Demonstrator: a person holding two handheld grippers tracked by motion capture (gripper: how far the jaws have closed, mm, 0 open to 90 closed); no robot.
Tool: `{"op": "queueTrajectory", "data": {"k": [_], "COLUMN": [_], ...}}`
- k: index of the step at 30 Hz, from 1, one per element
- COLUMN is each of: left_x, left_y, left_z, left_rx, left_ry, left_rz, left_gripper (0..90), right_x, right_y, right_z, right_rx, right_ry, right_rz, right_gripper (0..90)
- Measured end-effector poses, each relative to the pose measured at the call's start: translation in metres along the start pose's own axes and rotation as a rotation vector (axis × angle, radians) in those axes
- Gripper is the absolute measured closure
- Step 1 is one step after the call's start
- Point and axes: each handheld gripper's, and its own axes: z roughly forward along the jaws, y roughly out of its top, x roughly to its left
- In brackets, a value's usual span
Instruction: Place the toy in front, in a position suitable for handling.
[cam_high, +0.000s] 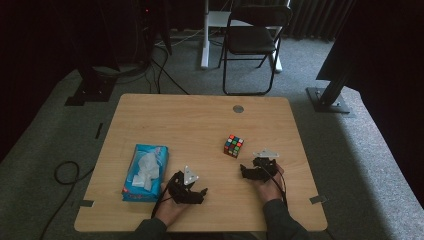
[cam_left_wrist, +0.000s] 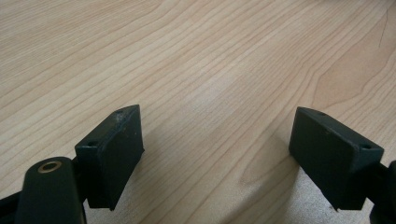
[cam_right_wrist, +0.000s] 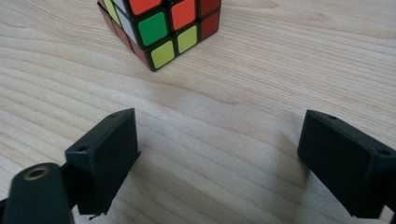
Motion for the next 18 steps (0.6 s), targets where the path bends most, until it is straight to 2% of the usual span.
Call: {"op": "queueTrajectory", "data": {"k": [6, 9, 13, 18], "left_x": [0.0001, 0.0000, 0.0000, 0.0000], "left_y": [0.0000, 0.0000, -0.0001, -0.0001], "left_z": [0.0000, 0.0000, 0.0000, 0.0000], "left_rx": [0.001, 0.000, 0.000, 0.000], "left_ry": [0.000, 0.000, 0.000, 0.000], "left_rz": [0.001, 0.001, 0.000, 0.000], "left_gripper": [17.8, 17.7, 17.8, 17.8], "right_x": [0.0019, 0.0022, 0.0034, 0.0024], "right_y": [-0.0001, 0.0005, 0.0019, 0.0031], "right_z": [-0.0010, -0.0007, 0.0012, 0.0023], "right_rx": [-0.018, -0.016, 0.002, 0.000], "right_ry": [0.013, 0.009, 0.029, 0.056], "right_rz": [-0.010, -0.008, -0.029, -0.054], "right_gripper": [22.5, 22.2, 14.1, 15.4]}}
